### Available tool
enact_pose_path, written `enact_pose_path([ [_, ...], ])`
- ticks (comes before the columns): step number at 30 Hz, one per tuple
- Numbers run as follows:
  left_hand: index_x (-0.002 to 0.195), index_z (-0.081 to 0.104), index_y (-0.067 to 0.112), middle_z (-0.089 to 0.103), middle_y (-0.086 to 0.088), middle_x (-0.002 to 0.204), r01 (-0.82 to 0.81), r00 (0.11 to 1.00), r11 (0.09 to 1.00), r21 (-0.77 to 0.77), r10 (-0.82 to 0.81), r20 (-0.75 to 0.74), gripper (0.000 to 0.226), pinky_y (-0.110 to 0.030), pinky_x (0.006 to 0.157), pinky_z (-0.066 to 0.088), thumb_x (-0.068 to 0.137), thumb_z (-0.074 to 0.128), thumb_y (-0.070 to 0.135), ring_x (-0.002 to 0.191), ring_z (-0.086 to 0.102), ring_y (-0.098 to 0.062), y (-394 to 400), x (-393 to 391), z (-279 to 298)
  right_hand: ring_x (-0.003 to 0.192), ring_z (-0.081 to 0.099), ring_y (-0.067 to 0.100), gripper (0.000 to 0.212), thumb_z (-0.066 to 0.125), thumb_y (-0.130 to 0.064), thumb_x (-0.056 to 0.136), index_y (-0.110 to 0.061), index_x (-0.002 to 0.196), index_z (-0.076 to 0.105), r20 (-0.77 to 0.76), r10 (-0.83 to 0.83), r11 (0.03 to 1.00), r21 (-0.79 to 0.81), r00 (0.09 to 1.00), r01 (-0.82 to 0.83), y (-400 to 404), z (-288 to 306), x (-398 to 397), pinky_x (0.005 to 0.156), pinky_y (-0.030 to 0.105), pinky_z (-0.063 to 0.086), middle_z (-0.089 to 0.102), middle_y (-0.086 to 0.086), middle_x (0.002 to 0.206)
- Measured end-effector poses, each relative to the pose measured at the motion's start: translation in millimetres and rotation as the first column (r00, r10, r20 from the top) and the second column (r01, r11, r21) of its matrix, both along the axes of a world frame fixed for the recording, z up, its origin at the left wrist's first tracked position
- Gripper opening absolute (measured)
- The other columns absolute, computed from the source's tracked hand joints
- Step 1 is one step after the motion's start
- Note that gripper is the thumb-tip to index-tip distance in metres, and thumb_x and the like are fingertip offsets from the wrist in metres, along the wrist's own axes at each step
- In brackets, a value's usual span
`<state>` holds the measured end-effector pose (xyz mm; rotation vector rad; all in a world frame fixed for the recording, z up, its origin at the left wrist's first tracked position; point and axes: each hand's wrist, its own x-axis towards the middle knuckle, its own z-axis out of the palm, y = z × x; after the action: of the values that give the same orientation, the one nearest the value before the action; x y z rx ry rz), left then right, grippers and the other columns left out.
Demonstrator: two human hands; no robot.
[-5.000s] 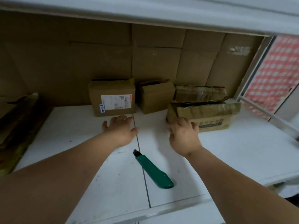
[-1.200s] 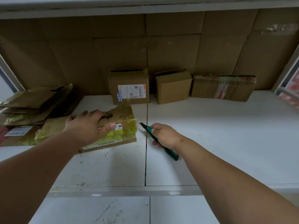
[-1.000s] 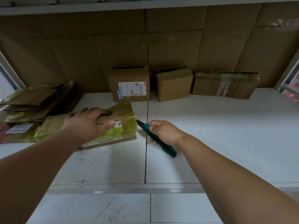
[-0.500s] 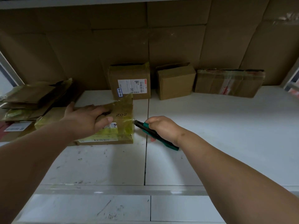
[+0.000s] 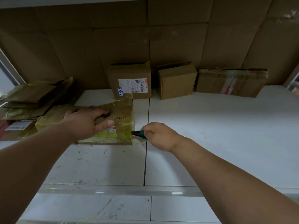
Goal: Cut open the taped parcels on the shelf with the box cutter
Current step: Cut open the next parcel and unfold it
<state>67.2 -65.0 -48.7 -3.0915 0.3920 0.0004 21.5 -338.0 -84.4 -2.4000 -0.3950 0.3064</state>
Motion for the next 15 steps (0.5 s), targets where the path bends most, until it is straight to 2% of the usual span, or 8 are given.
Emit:
enact_pose_path([
  [5, 0.139, 0.038, 0.048, 0.046, 0.015, 0.141, -0.004, 1.000, 1.000, -0.007, 0.003, -0.007, 0.096, -0.047, 0.113, 0.024, 0.063, 0.003, 0.095, 0.132, 0.040, -0.015, -1.3, -2.0, 0.0, 0.094, 0.055, 0.024, 0.032, 0.034, -0.021, 0.102, -0.017, 0.106, 0.065, 0.032, 0.073, 0.989, -0.134, 0.997, -0.068, -0.5, 3.9, -0.2, 0.088, 0.045, 0.051, 0.057, 0.006, 0.100],
  [9, 0.140, 0.037, 0.048, 0.044, 0.014, 0.144, -0.002, 1.000, 1.000, 0.001, 0.002, -0.007, 0.087, -0.048, 0.114, 0.022, 0.070, 0.008, 0.093, 0.135, 0.037, -0.016, -0.3, -2.6, -0.7, 0.093, 0.052, 0.023, 0.026, 0.033, -0.021, 0.103, -0.023, 0.090, 0.055, 0.034, 0.115, 0.968, -0.226, 0.993, -0.105, -1.4, -0.9, -4.0, 0.087, 0.042, 0.049, 0.051, 0.005, 0.097],
  [12, 0.139, 0.038, 0.048, 0.047, 0.014, 0.142, -0.003, 1.000, 1.000, -0.020, 0.003, -0.006, 0.083, -0.049, 0.113, 0.024, 0.071, 0.014, 0.088, 0.133, 0.039, -0.016, -1.2, -3.0, -0.8, 0.087, 0.052, 0.023, 0.027, 0.033, -0.020, 0.102, -0.025, 0.081, 0.050, 0.029, 0.106, 0.970, -0.222, 0.994, -0.097, -0.4, -0.3, -3.6, 0.080, 0.039, 0.049, 0.048, 0.001, 0.087],
  [15, 0.139, 0.038, 0.048, 0.046, 0.013, 0.142, -0.008, 1.000, 1.000, -0.030, 0.007, -0.019, 0.082, -0.048, 0.110, 0.027, 0.071, 0.014, 0.088, 0.131, 0.041, -0.016, -1.0, -2.9, -0.2, 0.082, 0.053, 0.021, 0.027, 0.035, -0.018, 0.099, -0.022, 0.086, 0.058, -0.003, 0.114, 0.961, -0.253, 0.993, -0.111, 0.2, -0.7, -3.4, 0.070, 0.035, 0.047, 0.050, -0.002, 0.084],
])
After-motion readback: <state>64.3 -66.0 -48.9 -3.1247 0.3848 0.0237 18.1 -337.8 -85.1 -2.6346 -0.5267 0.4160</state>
